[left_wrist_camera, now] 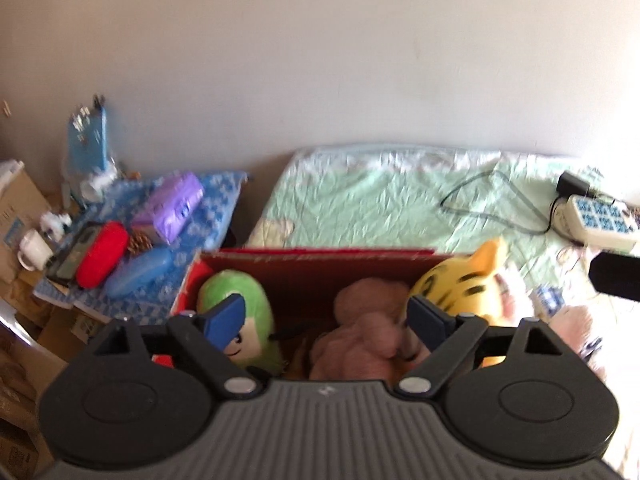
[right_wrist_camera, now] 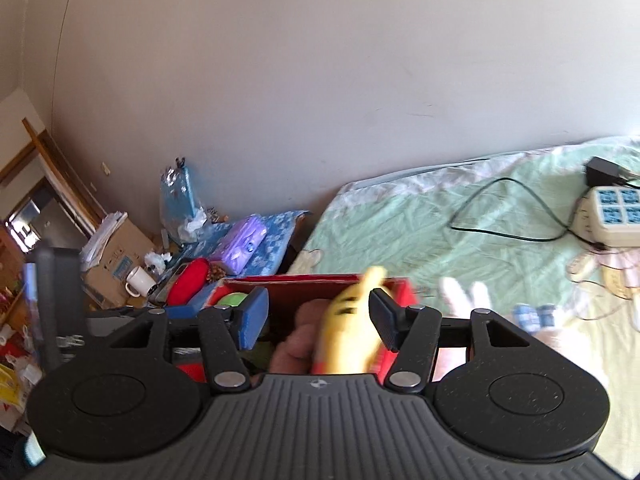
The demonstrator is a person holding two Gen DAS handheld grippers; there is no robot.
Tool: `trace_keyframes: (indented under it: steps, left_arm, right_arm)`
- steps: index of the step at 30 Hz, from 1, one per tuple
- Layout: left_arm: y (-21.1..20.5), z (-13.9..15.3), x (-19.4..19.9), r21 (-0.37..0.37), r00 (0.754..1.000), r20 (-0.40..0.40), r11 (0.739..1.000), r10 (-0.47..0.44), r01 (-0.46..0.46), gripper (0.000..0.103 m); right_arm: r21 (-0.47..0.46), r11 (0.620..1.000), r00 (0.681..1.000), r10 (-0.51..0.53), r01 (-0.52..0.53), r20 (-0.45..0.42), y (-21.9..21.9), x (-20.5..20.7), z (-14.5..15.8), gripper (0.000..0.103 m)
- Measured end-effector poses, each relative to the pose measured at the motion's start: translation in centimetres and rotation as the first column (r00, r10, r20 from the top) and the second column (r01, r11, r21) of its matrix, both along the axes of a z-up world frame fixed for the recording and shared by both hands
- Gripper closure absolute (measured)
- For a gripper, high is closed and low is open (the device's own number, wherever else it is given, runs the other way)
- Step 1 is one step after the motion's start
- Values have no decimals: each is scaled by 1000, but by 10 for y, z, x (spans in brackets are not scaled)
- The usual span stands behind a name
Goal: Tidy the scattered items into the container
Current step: 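Withdraw the right tool from the box toward the remaining plushes, then move the right tool to the white bunny with blue plaid ears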
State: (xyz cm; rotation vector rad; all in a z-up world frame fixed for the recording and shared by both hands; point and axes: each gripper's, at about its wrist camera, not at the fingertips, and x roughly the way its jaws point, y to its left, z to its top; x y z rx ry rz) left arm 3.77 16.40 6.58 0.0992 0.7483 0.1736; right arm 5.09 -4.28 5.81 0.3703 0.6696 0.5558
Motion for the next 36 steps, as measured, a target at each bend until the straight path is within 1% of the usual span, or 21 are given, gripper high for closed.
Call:
trace_keyframes:
  steps: [2,4,8,11,13,16,18,19,22,23,25,28,29,34,36]
  left_arm:
    - [-21,8,-10,11,999,40,1000,-7,7,8]
    - [-42,14,-17,9,997,70,999,-31,31,7]
    - [-87,18,-27,-6,987,91,991,-131,132,7]
    - [-118,9,-30,-35,971,75,973,-225,228,7]
    - [-137,0,-35,-66,956,52,955,-288,291,8]
    - [-161,-21,-42,-80,927,6,923,-376,375,12]
    - [-172,-39,-40,-90,914,-25,911,-405,402,18]
    - [-176,-48,-37,-107,908,-44,906,-416,410,21]
    - [-181,-69,-26,-150,893,-97,893,-439,423,24]
    - [-183,-75,-23,-154,890,-103,891,-444,426,26]
    - [-186,-84,-18,-170,888,-107,888,-448,427,26]
    - [-190,-97,-5,-220,882,-113,878,-457,426,27]
    - [-191,-101,-1,-229,882,-119,877,-457,423,29]
    - [-191,-112,10,-260,891,-141,884,-432,388,29]
    - [-188,-116,14,-275,895,-150,887,-421,371,29]
  right_arm:
    - [6,1000,1000,-18,18,-15,-23,1,-3,43]
    - [4,999,999,-35,36,-37,-45,2,-8,42]
    - [8,998,994,-65,66,-83,-85,3,-24,42]
    - [-1,996,989,-85,85,-119,-108,3,-38,42]
    - [-5,996,985,-86,87,-147,-118,4,-49,42]
    - [-22,997,982,-78,75,-175,-130,5,-63,42]
    - [-39,997,979,-67,60,-192,-135,9,-73,43]
    - [-52,997,976,-68,59,-205,-138,12,-78,43]
    - [-70,996,967,-67,51,-247,-148,23,-93,43]
    - [-71,996,963,-68,52,-260,-151,27,-97,43]
    - [-66,996,957,-68,51,-281,-156,37,-107,43]
    - [-23,999,945,-37,31,-325,-161,53,-121,43]
    - [-9,1000,942,-28,27,-336,-161,58,-125,43]
    - [20,1000,927,1,7,-375,-158,79,-139,42]
    - [45,999,919,19,-1,-395,-158,86,-146,42]
